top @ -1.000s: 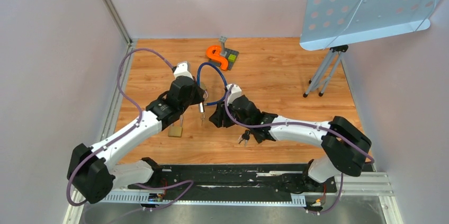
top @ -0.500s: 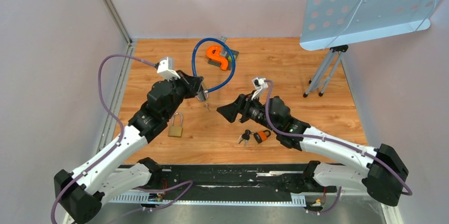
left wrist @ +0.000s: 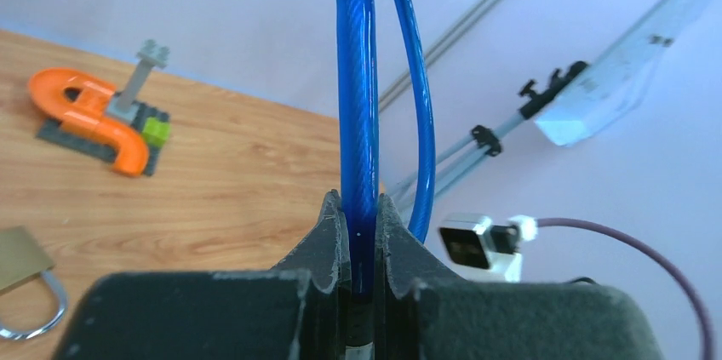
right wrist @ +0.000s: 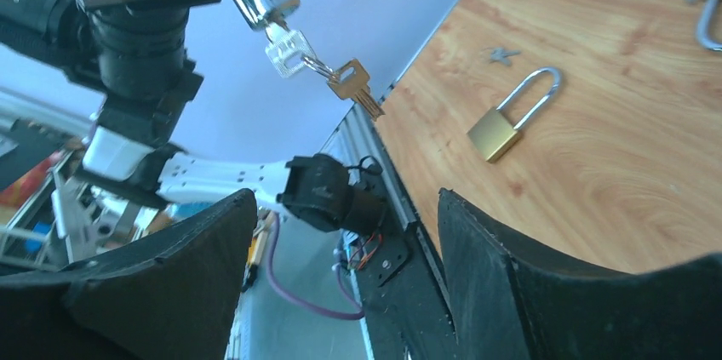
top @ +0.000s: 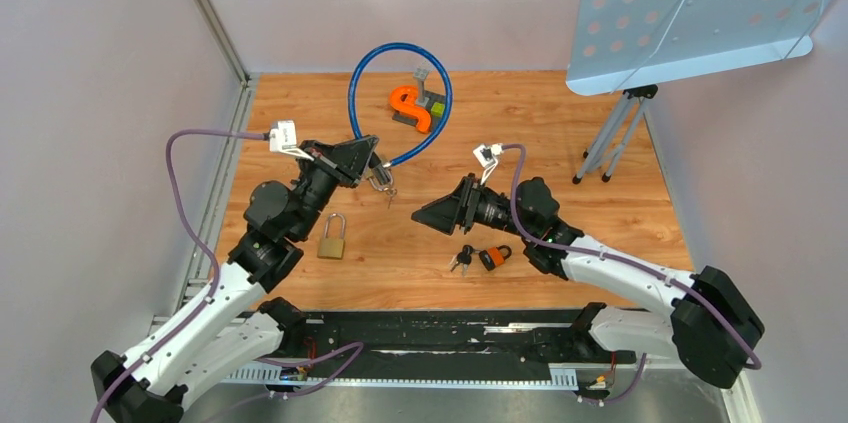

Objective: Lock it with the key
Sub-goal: Remove the key from the lock.

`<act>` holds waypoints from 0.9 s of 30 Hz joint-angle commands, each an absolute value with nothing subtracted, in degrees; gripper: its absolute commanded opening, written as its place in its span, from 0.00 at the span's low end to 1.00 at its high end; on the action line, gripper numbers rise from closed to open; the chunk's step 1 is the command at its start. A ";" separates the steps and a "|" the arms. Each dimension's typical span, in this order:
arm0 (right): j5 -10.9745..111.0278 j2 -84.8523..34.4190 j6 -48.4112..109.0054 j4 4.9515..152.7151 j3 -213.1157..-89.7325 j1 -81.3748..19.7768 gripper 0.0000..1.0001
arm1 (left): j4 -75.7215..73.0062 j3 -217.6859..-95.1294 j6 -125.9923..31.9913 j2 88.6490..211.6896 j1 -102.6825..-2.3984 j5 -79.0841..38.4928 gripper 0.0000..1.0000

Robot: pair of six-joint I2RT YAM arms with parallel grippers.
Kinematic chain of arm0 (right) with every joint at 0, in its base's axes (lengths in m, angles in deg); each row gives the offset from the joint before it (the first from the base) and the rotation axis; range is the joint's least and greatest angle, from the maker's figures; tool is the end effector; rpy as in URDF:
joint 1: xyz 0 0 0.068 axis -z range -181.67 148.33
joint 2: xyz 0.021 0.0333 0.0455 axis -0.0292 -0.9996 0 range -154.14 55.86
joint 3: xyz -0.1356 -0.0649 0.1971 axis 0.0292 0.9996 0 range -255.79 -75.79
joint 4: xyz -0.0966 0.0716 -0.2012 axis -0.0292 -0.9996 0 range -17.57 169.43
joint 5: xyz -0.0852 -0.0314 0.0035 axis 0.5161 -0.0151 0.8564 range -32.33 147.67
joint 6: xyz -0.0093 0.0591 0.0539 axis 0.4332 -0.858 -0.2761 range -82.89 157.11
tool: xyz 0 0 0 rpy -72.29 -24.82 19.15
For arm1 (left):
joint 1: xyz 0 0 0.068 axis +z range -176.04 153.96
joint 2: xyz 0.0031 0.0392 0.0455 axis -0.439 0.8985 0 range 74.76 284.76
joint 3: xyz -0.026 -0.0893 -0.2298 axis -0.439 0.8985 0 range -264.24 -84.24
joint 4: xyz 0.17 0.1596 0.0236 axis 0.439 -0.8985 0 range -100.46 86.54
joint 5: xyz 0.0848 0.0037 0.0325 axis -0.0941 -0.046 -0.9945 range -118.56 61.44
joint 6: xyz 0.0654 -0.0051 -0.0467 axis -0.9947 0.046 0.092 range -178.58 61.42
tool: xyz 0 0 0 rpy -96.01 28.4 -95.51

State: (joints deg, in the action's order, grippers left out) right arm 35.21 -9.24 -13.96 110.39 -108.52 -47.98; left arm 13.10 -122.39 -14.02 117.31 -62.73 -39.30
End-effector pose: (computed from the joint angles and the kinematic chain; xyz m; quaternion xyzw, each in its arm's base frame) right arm 0.1691 0.2153 0.2612 -0.1067 0.7071 0.6065 0.3475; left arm 0.1709 -0.1113 0.3477 -0.1157 0.6190 -0.4597 0.6262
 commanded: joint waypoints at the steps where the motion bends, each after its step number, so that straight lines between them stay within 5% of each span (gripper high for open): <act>1: 22.14 -11.37 -16.19 121.44 -111.06 -46.92 0.76 | 25.39 -123.21 -12.26 114.59 -62.61 -33.74 0.00; 27: 5.42 -22.42 -22.85 149.47 -119.91 -43.22 0.76 | 42.16 -120.68 -5.82 113.50 -62.62 -20.00 0.00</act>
State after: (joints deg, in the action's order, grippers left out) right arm 9.53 -21.15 -21.24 140.22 -117.04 -43.45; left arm 34.34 -120.16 -8.30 113.61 -62.75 -20.92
